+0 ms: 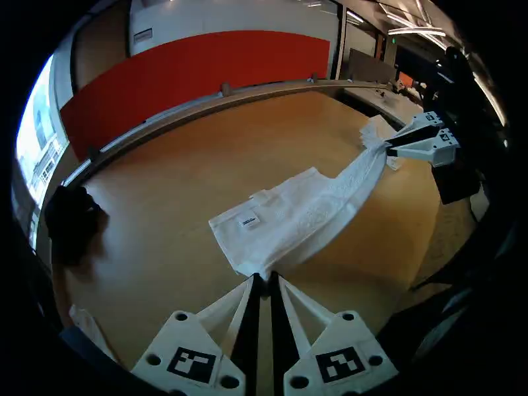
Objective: Fold towel
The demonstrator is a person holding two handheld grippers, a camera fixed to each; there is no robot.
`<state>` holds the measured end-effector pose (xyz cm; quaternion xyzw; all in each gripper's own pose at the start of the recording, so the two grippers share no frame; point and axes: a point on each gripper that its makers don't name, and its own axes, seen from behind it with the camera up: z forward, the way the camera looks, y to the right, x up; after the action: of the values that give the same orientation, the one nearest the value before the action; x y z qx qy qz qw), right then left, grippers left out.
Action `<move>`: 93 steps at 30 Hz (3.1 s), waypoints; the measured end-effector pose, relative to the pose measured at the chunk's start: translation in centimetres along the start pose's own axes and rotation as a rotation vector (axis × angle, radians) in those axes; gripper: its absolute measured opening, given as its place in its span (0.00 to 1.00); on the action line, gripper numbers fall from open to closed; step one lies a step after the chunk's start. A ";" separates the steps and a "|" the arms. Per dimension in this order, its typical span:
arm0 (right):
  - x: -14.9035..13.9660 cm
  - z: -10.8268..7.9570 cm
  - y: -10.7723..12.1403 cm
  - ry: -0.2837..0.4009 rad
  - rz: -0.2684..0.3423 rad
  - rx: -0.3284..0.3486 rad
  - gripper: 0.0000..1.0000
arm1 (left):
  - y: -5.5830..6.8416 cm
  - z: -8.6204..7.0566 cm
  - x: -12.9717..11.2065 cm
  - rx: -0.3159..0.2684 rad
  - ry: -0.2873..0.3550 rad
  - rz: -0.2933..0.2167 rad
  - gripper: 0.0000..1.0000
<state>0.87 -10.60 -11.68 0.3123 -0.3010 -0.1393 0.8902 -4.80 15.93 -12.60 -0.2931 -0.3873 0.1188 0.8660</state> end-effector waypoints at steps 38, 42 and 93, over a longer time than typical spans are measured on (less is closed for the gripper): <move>-3.7 6.4 3.3 -0.124 0.040 -0.017 0.12 | -2.9 7.6 0.2 -0.022 -0.084 0.019 0.15; -4.2 7.1 3.6 -0.135 0.045 -0.019 0.12 | -3.3 8.7 0.1 -0.013 -0.082 0.024 0.15; -7.7 13.2 6.9 -0.188 0.131 -0.090 0.29 | -7.0 15.9 0.2 0.083 -0.087 0.060 0.47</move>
<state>-12.95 -8.16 -2.53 0.2374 -0.3964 -0.1231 0.8783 -16.54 16.98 0.15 -0.2630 -0.4102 0.1735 0.8558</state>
